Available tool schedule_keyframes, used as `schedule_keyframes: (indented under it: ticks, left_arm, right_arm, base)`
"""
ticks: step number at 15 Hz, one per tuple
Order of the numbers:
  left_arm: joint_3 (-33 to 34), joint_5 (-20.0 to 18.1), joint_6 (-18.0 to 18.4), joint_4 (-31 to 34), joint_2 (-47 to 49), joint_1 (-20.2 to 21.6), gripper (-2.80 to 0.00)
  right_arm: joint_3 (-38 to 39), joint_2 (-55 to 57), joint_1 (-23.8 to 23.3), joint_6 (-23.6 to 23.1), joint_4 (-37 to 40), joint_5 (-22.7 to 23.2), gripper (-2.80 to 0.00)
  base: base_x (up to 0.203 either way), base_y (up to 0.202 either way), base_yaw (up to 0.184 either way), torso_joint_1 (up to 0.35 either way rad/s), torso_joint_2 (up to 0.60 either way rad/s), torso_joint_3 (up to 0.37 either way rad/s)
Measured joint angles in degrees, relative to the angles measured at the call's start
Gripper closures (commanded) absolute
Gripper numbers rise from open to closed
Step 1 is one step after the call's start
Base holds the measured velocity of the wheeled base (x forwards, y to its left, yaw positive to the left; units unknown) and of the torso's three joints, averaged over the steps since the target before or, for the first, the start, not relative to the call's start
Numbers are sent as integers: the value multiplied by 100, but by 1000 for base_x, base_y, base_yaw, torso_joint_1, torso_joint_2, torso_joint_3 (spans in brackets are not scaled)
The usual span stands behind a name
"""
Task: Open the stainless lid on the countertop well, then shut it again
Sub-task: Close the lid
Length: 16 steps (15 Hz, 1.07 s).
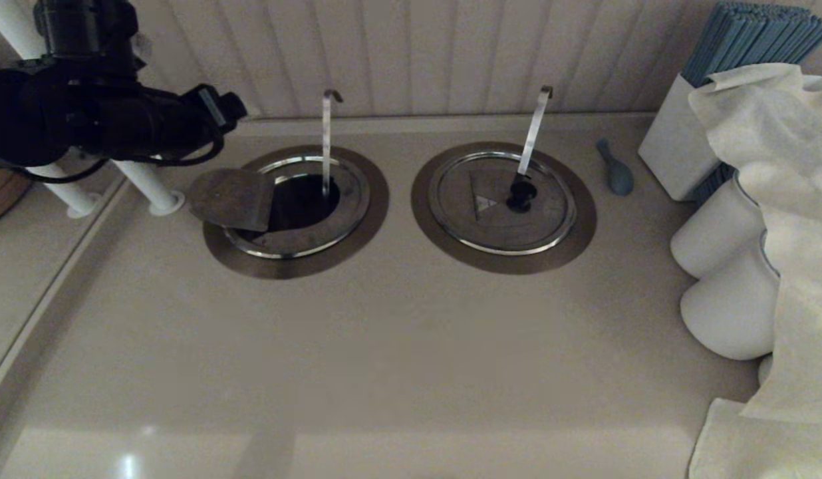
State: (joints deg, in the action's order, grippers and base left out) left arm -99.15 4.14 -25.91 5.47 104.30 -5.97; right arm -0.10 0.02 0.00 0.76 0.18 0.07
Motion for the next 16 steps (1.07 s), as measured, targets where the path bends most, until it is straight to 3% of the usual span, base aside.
schedule_keyframes:
  ticks: [2,5,9,13,16]
  left_arm:
    - [9,-324,-292,1,27,339,-280]
    - [100,-1110,-738,78,48,572,-280]
    - [55,-1163,-1272,74,172,802,-280]
    - [-20,-1186,-1338,65,206,1051,-280]
    - [89,-1495,-1509,74,40,1106,-280]
  right_arm:
    - [0,0,0,1,-1,0,0]
    - [0,0,0,-1,0,0,0]
    - [0,0,0,3,0,0,0]
    - [0,0,0,4,-1,0,0]
    - [0,0,0,1,0,0,0]
  base:
    - [0,0,0,0,0,0]
    - [0,0,0,0,0,0]
    - [0,0,0,0,0,0]
    - [0,0,0,0,0,0]
    - [0,0,0,0,0,0]
